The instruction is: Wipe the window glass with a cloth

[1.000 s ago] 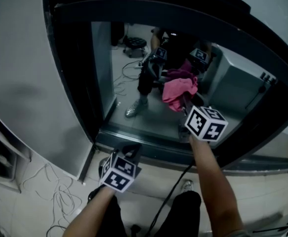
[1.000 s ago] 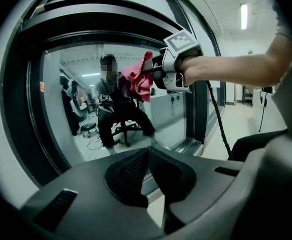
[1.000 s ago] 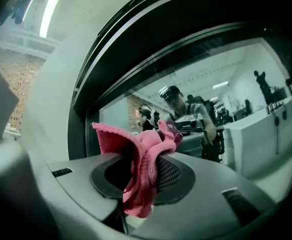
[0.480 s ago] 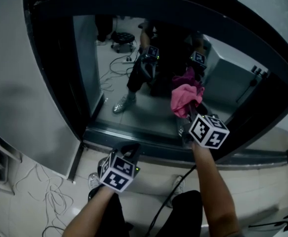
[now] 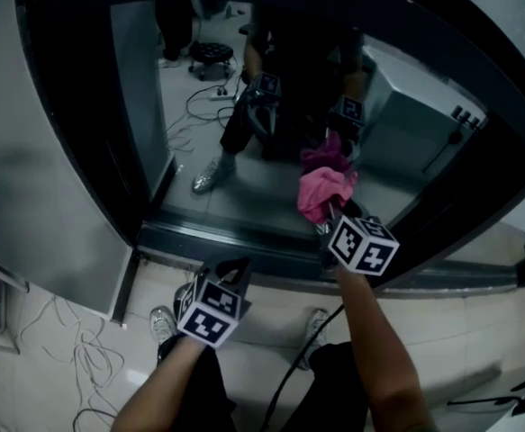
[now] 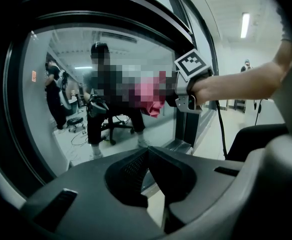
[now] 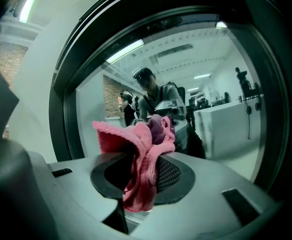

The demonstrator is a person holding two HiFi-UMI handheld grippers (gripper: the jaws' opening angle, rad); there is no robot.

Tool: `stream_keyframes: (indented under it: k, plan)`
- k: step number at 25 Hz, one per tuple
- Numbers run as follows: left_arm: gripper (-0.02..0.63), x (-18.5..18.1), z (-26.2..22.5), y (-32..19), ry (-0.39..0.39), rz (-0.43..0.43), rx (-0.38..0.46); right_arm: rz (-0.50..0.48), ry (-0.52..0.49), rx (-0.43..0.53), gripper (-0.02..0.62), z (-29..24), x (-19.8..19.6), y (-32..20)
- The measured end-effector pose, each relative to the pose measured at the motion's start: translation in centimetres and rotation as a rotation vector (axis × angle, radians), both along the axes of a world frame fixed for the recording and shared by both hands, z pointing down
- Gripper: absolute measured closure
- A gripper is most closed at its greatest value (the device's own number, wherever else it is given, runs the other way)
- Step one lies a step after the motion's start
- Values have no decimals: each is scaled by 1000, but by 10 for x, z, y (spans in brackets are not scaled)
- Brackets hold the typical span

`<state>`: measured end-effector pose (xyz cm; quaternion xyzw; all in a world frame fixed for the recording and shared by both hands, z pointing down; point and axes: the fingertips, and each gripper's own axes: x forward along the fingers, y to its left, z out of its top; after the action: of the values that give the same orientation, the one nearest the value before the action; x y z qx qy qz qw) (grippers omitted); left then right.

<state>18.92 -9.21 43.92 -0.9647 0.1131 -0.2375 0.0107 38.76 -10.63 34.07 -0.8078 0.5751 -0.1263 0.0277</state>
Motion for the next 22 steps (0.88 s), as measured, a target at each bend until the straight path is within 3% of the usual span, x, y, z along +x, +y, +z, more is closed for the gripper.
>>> stream_keyframes:
  k: [11,22]
  plan:
    - [601,-34,-1,-25,1,-71,-3,-29,-60,-94,509,46,-31,-33]
    - [601,-82,-8,-50,-10,-142,15,-90,-78,-60,509,36,-78,-78]
